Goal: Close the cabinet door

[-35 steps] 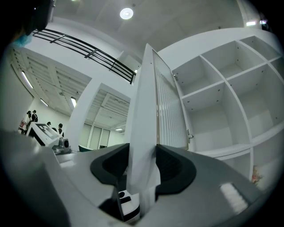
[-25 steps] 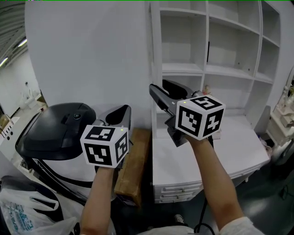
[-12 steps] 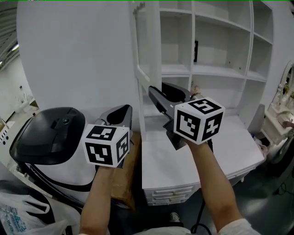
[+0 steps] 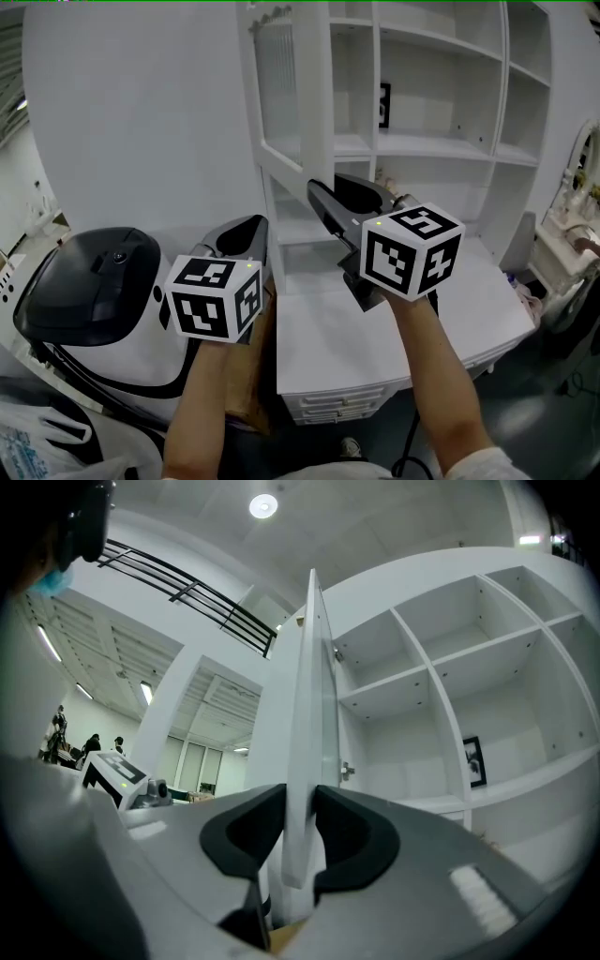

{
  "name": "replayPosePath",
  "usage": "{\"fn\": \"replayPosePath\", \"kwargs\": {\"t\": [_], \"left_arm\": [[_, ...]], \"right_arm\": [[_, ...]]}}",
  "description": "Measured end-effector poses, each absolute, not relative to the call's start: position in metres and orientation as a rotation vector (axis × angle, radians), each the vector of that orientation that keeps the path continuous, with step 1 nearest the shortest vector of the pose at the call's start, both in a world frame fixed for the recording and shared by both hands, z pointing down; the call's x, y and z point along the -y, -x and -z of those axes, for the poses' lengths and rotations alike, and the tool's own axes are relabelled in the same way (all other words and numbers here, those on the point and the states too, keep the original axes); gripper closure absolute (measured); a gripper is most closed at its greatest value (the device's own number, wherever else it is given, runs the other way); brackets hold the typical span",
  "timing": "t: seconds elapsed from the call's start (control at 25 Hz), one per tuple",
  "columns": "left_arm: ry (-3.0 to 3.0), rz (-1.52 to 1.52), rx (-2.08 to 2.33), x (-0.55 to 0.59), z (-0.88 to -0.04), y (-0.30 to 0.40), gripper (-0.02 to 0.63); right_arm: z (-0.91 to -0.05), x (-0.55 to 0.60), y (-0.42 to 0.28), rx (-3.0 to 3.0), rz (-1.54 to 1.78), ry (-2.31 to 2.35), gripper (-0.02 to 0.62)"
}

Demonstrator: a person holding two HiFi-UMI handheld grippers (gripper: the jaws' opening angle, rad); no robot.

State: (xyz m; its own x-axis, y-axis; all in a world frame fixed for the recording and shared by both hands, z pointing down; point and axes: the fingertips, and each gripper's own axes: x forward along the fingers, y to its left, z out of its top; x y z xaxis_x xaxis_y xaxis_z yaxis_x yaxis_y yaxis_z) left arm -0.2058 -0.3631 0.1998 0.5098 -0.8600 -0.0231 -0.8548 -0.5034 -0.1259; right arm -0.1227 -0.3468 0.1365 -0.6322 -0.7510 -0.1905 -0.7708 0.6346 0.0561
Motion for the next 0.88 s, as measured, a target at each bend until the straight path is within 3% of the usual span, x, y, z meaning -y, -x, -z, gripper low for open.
{"fn": "replayPosePath", "kwargs": {"t": [0.88], "left_arm": [[2.651,0.061,-1.430,0.407,-0.197,0.123,0.609]], "right_arm": [[-0.134,0.400,0.027,-2.622,-0.153,1.299,0.517]]}}
